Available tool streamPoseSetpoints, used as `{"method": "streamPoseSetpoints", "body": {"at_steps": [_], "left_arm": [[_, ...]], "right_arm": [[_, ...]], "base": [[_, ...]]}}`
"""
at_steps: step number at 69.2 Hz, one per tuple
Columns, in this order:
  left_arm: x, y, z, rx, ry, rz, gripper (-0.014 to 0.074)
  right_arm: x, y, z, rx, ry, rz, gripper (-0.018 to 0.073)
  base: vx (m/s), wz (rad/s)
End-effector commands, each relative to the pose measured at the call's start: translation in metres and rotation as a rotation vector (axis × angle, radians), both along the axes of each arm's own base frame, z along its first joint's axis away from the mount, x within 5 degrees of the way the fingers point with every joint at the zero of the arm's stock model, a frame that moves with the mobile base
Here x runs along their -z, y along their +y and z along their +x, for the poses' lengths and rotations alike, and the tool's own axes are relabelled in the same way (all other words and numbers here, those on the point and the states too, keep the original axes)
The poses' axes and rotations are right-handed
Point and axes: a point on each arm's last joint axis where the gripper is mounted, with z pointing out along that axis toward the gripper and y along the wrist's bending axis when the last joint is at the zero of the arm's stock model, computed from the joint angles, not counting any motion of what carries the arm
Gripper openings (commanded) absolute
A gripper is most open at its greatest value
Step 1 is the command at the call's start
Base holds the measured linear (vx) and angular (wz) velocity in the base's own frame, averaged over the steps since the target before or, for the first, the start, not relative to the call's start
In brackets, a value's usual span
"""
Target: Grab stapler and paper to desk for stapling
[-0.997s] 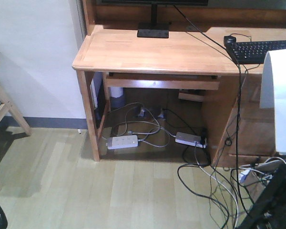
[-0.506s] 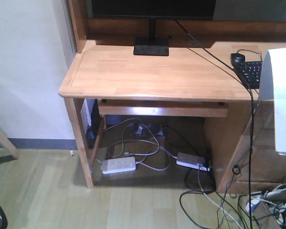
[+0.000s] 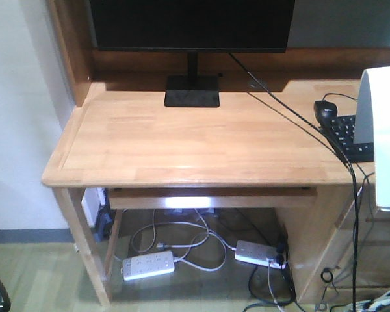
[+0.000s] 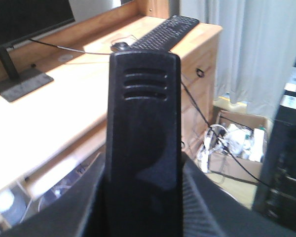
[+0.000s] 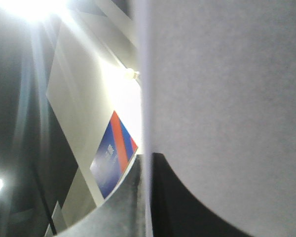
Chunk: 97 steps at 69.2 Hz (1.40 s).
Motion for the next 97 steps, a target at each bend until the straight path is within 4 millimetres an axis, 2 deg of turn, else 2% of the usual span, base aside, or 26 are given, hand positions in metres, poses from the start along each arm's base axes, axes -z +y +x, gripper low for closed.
{"method": "streamPoseSetpoints", "body": {"at_steps": [1, 51, 97], "left_arm": [[-0.0175, -0.0015, 0.0019, -0.003, -0.079, -0.106, -0.0007], [-0.0175, -0.0015, 0.0019, -0.003, -0.079, -0.106, -0.0007], [-0.0175, -0.0015, 0.0019, -0.003, -0.079, -0.106, -0.0007]], "right_arm": [[-0.0114, -0.0002, -0.0049, 0.001, -0.064, 0.002, -0.0001], [-0.0114, -0.0002, -0.0049, 0.001, -0.064, 0.002, -0.0001], [-0.0114, -0.0002, -0.0049, 0.001, -0.064, 0.002, -0.0001]], "base": [[0.37, -0.1], [0.32, -0.02], [0.13, 0.05]]}}
